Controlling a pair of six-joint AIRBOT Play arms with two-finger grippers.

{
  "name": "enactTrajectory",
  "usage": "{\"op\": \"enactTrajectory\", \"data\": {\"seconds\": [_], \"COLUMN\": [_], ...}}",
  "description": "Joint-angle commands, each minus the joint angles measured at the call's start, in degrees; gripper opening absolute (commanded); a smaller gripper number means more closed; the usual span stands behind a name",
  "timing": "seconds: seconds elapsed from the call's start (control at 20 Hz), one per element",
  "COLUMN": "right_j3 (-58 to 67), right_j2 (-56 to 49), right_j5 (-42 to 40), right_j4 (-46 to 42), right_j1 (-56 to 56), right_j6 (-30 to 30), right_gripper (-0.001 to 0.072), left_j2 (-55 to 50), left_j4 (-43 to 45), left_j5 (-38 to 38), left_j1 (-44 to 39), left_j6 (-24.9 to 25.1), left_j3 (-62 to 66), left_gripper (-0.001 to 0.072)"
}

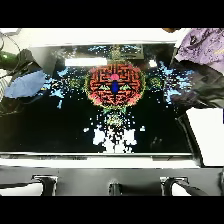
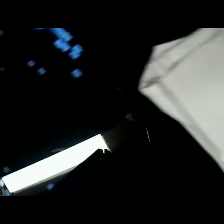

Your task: Fold the clothes and pants, and hang the long-sleeved shirts on hangers.

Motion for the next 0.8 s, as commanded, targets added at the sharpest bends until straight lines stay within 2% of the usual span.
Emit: {"op": "enactTrajectory", "data": {"seconds": [0.0, 0.15, 0.3, 0.75], "right_j3": [0.52, 0.52, 0.52, 0.52], "right_j2": [0.59, 1.31, 2.23, 2.56], "right_j5": [-0.98, -1.07, -1.22, 0.39], "right_j4": [2.1, 1.9, 1.95, 1.92], "right_j1": [16.41, 26.69, 32.11, 32.89], "right_j6": [-1.88, -1.9, -1.86, -1.86], "right_gripper": [0.0027, 0.0027, 0.0027, 0.0027], "left_j2": [4.42, 8.39, 9.84, 9.75], "left_j4": [9.62, 12.15, 12.22, 12.61], "left_j5": [0.04, 0.7, 1.14, 0.87], "left_j1": [-3.26, -6.05, -7.1, -6.99], "left_j6": [2.19, 2.36, 2.36, 2.82], "left_j3": [-2.54, -8.02, -9.49, -9.51], "left_gripper": [0.0016, 0.0016, 0.0017, 0.0018]}}
